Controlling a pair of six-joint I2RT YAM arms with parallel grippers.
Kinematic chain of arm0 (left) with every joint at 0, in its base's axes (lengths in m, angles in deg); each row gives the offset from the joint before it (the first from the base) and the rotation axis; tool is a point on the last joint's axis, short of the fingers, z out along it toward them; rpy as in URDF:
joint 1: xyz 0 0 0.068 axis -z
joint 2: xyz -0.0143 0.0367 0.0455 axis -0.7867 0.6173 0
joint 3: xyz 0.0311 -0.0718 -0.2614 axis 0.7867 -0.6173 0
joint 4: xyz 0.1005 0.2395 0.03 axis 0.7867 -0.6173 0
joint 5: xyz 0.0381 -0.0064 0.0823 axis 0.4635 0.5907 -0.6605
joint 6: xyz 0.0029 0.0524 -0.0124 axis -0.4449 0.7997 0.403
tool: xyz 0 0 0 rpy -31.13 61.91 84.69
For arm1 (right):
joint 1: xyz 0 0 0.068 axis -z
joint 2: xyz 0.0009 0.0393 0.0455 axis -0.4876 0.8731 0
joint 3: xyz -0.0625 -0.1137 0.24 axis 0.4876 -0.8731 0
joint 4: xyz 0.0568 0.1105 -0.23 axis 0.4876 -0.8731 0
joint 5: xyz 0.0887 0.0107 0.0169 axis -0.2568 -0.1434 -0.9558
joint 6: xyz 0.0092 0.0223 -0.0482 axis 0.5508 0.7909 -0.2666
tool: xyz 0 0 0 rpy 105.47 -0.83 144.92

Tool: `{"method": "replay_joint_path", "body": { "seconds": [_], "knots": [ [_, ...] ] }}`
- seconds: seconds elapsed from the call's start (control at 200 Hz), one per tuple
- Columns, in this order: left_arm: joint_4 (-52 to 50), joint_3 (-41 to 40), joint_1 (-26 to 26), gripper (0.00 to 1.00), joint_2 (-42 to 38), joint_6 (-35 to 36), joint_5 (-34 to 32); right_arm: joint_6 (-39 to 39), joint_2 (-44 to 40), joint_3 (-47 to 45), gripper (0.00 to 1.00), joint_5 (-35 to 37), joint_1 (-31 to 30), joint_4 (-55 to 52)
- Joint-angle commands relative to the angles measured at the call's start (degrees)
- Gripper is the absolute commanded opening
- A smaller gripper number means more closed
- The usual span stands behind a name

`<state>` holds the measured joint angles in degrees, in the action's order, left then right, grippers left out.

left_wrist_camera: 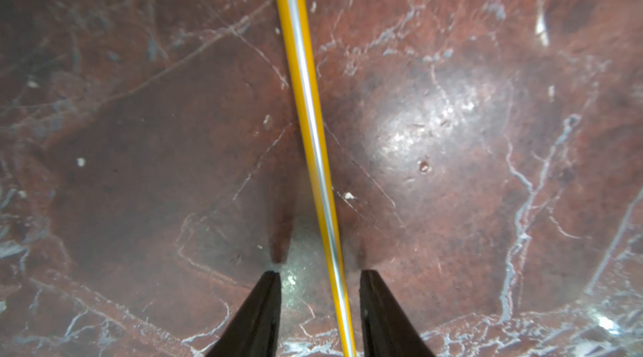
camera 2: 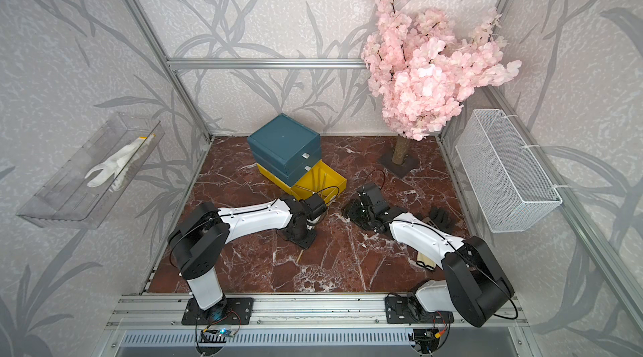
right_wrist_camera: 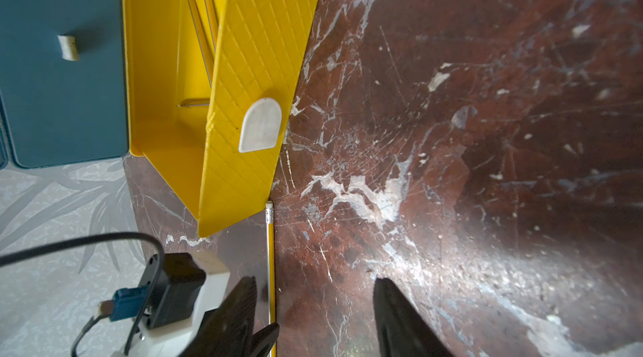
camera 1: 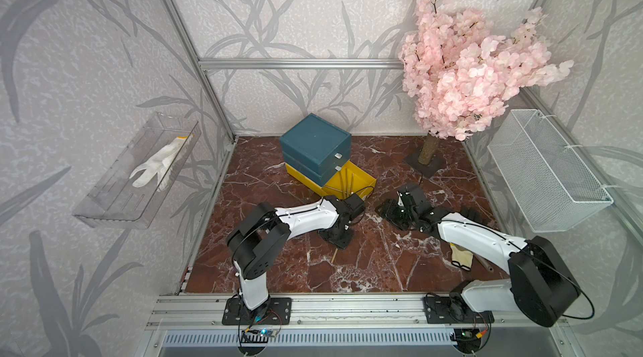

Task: Please place the pencils in the drawer according to their color
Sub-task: Pick up the pencil from the center of the board.

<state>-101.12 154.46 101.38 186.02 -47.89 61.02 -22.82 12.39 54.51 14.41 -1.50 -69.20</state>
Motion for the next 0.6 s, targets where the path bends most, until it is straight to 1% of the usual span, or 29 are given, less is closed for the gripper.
{"method": "replay_joint_path", "body": {
  "seconds": [0.0,0.215,0.375,0.455,0.595],
  "knots": [
    [-2.4,1.5,0.7,0.39,1.6,0.8,-1.3,0.1,-0.4,0.5,0.58,0.5,0.1,-1.4],
    [-2.8,1.4,1.3,0.28,3.5,0.7,-0.1,0.2,-1.0,0.4,0.58,0.9,0.2,-1.6],
    [-3.2,1.2,1.4,0.11,4.7,1.0,2.2,0.3,-1.2,0.6,0.58,1.2,0.3,-1.8],
    [-3.7,1.2,1.4,0.00,5.0,1.4,3.3,0.3,-1.3,0.8,0.58,1.3,0.3,-2.0],
    [-4.1,1.0,1.4,0.00,3.7,2.1,6.1,0.4,-1.1,0.9,0.58,1.5,0.3,-2.1]
  ]
}}
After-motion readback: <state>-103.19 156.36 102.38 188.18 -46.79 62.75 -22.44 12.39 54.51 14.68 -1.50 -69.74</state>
